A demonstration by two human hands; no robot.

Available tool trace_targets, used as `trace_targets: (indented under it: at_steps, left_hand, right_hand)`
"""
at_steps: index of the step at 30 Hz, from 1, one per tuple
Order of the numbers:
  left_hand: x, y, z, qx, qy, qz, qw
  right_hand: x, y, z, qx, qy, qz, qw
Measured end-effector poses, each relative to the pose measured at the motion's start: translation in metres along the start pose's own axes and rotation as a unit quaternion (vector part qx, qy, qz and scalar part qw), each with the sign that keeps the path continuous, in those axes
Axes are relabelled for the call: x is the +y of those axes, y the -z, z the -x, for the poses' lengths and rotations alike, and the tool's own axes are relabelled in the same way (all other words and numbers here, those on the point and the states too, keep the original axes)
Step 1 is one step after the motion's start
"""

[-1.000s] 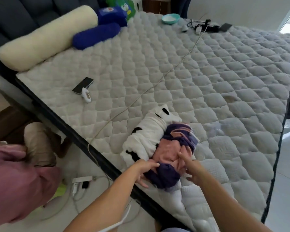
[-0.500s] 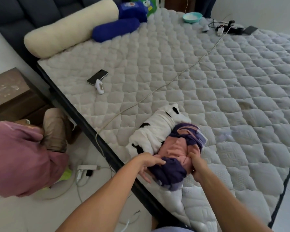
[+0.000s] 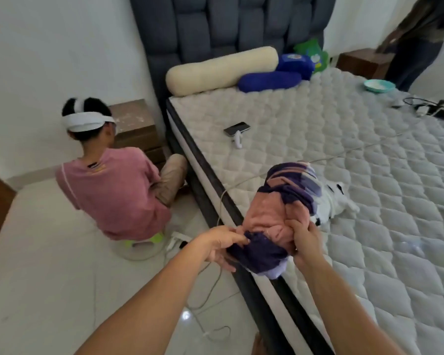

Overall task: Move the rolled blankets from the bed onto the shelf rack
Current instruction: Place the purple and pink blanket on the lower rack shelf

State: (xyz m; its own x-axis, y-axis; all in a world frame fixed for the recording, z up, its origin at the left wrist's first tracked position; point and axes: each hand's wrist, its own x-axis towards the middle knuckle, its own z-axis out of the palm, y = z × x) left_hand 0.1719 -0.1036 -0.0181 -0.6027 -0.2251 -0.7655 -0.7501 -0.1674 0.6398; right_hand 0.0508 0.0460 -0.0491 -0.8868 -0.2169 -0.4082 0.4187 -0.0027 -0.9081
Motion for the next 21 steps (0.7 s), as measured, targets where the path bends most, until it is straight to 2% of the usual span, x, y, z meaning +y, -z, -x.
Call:
trace_targets:
  at_steps: [5, 10, 15, 21]
  left_hand:
    - [-0.109, 0.069, 0.085, 0.100, -0.023, 0.147, 0.984]
    - [-0.216, 0.118, 0.164, 0.187, -0.010, 0.253, 0.949]
    - [-0.305, 0.152, 0.233, 0.272, -0.008, 0.366, 0.890]
    - [-0.399, 0.191, 0.285, 0.351, 0.012, 0.491, 0.797]
  right_hand:
    - [0.034, -0.096, 0.084, -0.172, 0.033, 0.084, 0.981]
    - [0.083, -0.187, 0.173, -0.321, 0.044, 0.181, 0.929]
    - [0.124, -0.270, 0.265, -0.455, 0.071, 0.262, 0.848]
    - [0.189, -0.367, 0.360, -0.601, 0.091, 0.332, 0.721]
